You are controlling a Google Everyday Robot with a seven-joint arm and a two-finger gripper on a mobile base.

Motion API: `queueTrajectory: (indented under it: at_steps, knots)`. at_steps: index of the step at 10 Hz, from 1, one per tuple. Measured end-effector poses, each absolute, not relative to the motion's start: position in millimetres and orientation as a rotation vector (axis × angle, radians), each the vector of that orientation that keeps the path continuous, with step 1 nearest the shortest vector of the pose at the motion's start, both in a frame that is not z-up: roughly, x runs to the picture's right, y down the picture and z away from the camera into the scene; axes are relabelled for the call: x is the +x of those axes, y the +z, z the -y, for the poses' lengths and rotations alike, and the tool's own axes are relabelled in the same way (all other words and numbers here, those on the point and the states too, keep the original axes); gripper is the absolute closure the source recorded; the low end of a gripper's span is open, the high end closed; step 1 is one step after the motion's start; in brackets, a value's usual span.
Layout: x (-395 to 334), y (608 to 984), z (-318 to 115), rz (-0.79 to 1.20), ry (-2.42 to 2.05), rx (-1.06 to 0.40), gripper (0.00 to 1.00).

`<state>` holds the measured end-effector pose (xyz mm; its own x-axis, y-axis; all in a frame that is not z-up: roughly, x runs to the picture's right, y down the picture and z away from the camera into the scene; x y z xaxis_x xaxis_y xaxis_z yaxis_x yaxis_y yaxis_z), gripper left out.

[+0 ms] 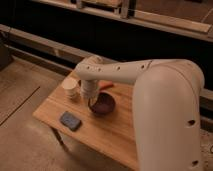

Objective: Pick up the ceramic bowl

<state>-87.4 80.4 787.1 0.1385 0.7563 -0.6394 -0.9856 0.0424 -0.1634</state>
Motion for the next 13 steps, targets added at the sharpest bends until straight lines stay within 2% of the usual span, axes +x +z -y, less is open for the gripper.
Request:
queueTrajectory:
  at_steps: [2,3,8,13]
  knots:
    - [-85.4,772.1,-68.6,-0.428,1.395,-0.599,1.00]
    - [-88.6,751.8,-56.9,-0.406,1.386,-0.543,1.00]
    - [-89.6,704.2,-41.5,-0.392,1.370,-0.434,1.00]
    - [-89.8,697.3,-53.2,-0.416,1.372,-0.438,1.00]
